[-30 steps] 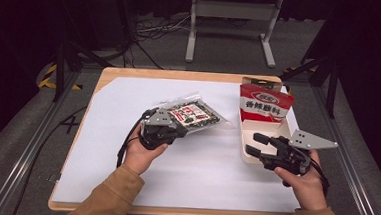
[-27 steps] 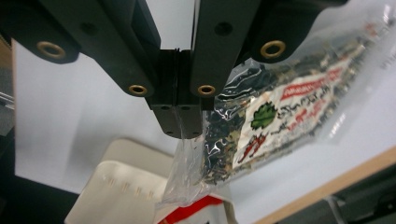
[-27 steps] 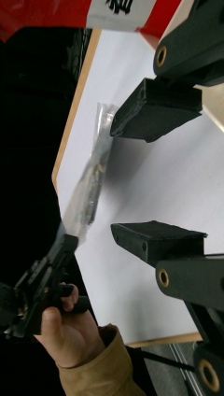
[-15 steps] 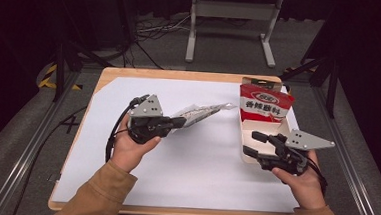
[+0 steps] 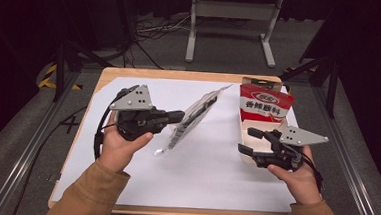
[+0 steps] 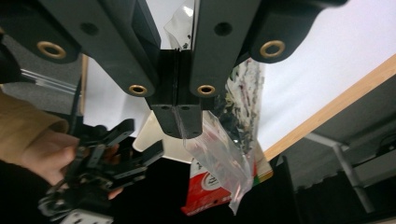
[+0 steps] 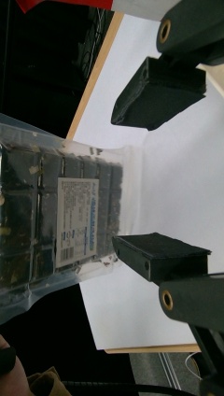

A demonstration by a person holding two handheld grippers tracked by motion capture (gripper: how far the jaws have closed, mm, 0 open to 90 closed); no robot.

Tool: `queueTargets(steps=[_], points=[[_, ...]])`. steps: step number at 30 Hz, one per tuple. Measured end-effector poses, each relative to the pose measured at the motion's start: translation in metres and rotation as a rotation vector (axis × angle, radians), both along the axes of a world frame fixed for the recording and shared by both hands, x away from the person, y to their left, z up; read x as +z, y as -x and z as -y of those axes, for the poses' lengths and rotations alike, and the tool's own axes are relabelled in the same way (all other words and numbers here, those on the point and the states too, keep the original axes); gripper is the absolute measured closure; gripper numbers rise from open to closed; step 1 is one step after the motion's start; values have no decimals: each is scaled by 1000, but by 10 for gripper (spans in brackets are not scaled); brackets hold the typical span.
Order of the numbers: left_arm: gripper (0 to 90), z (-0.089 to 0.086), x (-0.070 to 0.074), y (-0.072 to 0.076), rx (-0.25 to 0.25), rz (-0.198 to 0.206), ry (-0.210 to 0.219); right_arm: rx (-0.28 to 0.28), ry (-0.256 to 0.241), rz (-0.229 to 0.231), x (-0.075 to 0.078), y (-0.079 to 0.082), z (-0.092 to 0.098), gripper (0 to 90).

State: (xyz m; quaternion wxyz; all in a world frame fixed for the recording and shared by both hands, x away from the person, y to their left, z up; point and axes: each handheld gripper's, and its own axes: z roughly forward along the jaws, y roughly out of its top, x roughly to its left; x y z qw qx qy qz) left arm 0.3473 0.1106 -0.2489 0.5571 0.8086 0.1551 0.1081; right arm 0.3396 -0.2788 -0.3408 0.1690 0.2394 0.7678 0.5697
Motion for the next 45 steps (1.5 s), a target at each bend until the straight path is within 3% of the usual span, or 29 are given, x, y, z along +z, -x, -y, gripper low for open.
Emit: queueTargets(steps=[6,10,14,19,30,35,42,45], points=[[900,1,6,9,-36,5,8,6,-9,-1,1,-2,-1,335],[900,3,9,14,-63,16,3,11,-1,23,2,-1,-4,304],[900,6,13,20,-97,36,1,31,3,41,5,0,-7,299],[900,7,18,27,-127,65,-3,49,-11,31,6,-3,-9,273],[900,13,18,31,-163,60,10,79,6,31,6,-7,-17,256],[900,14,18,31,-161,60,10,126,2,41,6,-6,-23,260],[900,12,13,28,-145,49,22,172,30,30,6,0,-34,372],[900,9,13,26,-132,44,38,182,7,13,8,2,-34,394]])
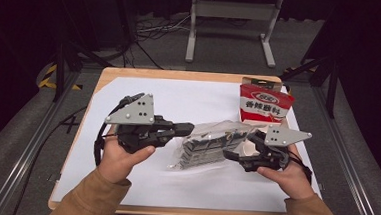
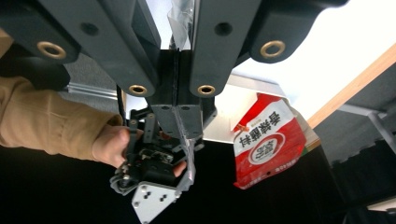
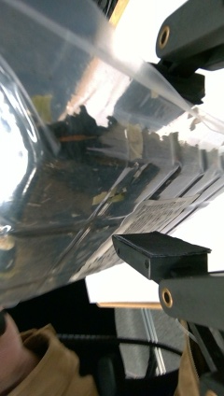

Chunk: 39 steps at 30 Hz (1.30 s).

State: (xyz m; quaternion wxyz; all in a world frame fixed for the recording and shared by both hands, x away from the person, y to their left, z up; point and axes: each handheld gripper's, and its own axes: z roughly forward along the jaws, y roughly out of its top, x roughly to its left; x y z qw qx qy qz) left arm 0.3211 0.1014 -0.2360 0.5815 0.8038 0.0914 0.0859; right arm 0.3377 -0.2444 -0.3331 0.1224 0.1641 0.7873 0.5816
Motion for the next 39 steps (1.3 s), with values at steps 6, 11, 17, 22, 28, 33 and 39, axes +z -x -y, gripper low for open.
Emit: queueTargets(steps=[6,11,17,22,28,33,39], points=[[900,-2,-4,-5,39,-8,13,67,-7,20,7,8,-5,592],[899,-7,-6,-8,61,-25,39,121,-3,44,13,13,-8,711],[897,-11,-8,-13,78,-38,44,152,-4,40,15,15,-10,749],[885,-14,-13,-17,87,-61,56,158,0,28,16,16,-11,756],[701,-18,-14,-19,130,-46,63,164,-15,16,19,15,-8,758],[506,-24,-18,-20,158,-36,76,150,-32,6,25,14,0,758],[463,-32,-23,-19,177,-24,56,132,-32,-24,33,9,11,758]])
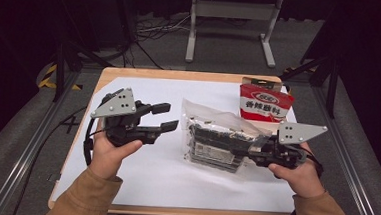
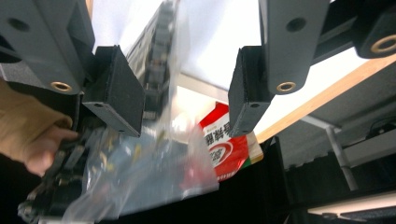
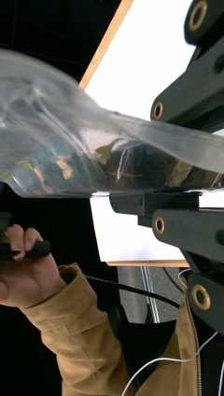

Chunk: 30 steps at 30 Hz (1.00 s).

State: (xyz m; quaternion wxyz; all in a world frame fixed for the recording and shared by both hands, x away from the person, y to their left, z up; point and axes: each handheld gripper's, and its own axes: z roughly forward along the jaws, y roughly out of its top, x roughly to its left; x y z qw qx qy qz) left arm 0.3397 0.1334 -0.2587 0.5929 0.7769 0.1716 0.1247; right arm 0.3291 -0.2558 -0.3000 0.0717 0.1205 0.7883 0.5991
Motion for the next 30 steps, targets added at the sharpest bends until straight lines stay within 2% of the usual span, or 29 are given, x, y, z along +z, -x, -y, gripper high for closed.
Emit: queueTargets(steps=[4,9,14,17,26,30], points=[[449,-5,-6,-1,21,-19,-12,-12,-2,-27,9,-1,7,758],[441,-12,-16,-3,51,-36,-33,-35,13,-12,21,-3,13,758],[441,-19,-23,-4,73,-33,-44,-68,17,10,30,-6,19,758],[441,-24,-29,-4,94,-31,-65,-83,11,18,35,-7,23,758],[437,-36,-55,-9,126,-61,-71,-133,1,44,51,-7,38,758],[430,-42,-69,-10,131,-96,-65,-153,-15,41,56,-7,45,758]])
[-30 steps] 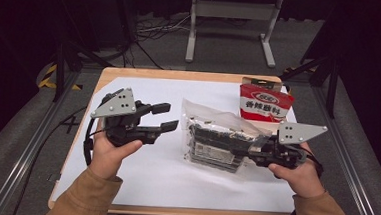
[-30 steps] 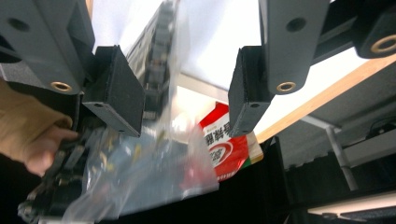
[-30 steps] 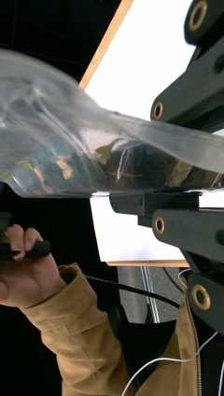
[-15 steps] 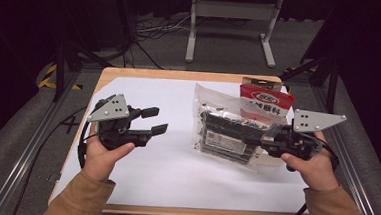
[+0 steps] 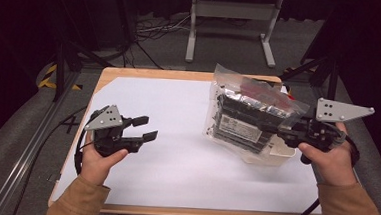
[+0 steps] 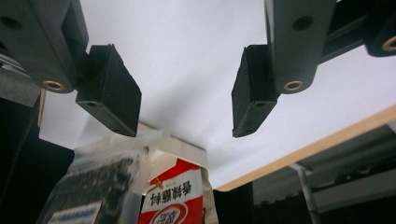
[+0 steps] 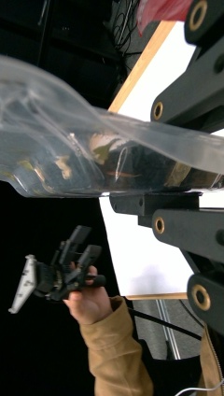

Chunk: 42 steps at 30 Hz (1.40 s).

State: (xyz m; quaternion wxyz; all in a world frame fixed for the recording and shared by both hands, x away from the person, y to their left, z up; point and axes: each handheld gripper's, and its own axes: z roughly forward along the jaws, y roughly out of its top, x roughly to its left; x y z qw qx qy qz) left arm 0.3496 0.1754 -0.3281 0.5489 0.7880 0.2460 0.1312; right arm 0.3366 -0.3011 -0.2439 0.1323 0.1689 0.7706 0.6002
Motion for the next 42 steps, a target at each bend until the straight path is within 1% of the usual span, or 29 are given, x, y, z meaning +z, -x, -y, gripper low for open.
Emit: queueTargets(steps=[3,6,8,9,11,16,17,21,25,27,36,42], points=[[428,-5,-9,0,6,-13,3,-12,-8,1,3,-1,4,757],[427,-10,-19,0,18,-20,7,-30,-6,4,6,-1,6,757],[425,-12,-22,1,22,-13,-13,-40,-11,6,8,-3,9,757],[422,-13,-24,2,27,-3,-31,-45,-12,7,9,-3,10,757],[419,-16,-27,3,30,-2,-40,-53,-18,10,12,-5,13,757],[416,-19,-31,2,38,-9,-41,-72,-21,13,14,-7,17,758],[415,-21,-33,2,44,-16,-38,-85,-19,15,15,-9,20,758],[413,-22,-34,1,49,-15,-43,-99,-24,16,16,-10,25,758],[410,-23,-37,3,48,-16,-49,-130,-26,23,17,-14,34,757],[408,-24,-38,3,50,-9,-56,-142,-22,28,17,-15,37,758],[401,-26,-42,1,53,-16,-57,-194,-2,63,11,-22,49,757],[400,-26,-43,0,49,-19,-65,-229,20,62,4,-27,55,758]])
